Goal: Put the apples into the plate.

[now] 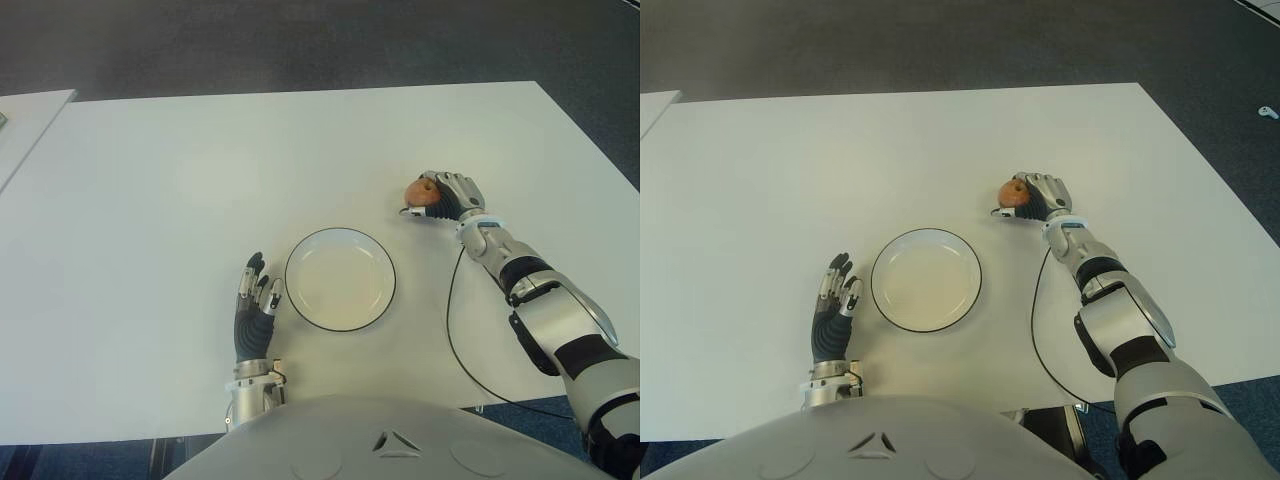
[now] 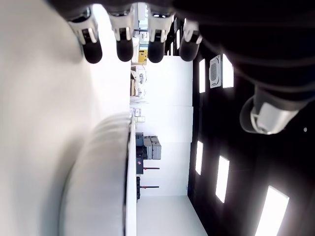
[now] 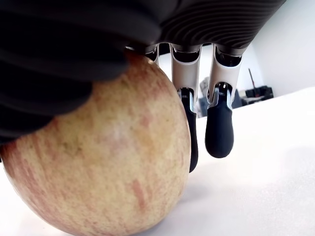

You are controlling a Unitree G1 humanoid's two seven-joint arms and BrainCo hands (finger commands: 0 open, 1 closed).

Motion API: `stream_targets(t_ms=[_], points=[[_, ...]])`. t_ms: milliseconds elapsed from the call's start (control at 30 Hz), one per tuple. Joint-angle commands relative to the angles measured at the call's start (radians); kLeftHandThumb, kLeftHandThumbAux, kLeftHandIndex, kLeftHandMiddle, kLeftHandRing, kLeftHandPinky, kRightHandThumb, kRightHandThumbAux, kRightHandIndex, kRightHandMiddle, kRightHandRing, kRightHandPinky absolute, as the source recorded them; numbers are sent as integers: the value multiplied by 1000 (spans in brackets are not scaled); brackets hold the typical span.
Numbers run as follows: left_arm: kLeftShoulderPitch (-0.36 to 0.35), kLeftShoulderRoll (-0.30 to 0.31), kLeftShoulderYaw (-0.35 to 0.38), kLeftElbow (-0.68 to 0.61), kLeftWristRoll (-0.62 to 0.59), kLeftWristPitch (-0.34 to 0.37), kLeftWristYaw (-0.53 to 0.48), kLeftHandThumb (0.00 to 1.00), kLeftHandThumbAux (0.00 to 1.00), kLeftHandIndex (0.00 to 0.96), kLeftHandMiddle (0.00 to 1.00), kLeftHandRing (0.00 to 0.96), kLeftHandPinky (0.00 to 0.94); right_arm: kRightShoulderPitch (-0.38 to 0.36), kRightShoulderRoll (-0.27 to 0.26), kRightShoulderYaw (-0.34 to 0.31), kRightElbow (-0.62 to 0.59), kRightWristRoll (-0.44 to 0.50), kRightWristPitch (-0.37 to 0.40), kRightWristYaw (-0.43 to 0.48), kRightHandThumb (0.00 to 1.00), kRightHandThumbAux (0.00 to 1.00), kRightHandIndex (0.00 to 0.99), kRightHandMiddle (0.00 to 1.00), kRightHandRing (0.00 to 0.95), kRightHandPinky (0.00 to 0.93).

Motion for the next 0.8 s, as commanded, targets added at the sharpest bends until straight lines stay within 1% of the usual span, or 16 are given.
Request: stream_targets(t_ms=[33,67,133,367,533,633,800], points=[[34,-7,2,27,3,24,-8,31,423,0,0,0,0,54,16,27,29,-32,39,33,709,715,441,759,748,694],[34,-7,2,26,2,25,-9,30,423,0,0,0,0,53,18,27,29,-30,40,38,709,716,441,762,751,699],[35,-7,2,24,1,28,-9,31,422,0,0,0,0,51,19,24,28,-25,37,47,708,717,441,791,776,738],[40,-8,1,13,1,38,-8,33,421,0,0,0,0,51,20,12,27,-12,21,60,710,719,441,843,810,791],[43,-7,0,8,-5,47,-12,31,425,0,0,0,0,50,22,1,28,-2,20,75,711,719,440,859,817,795],[44,-7,0,6,-7,55,-12,26,423,0,0,0,0,49,25,-5,28,2,27,88,713,718,440,856,811,777],[46,-8,-1,3,-7,61,-11,26,426,0,0,0,0,49,26,-9,27,5,31,96,714,718,441,856,811,793]])
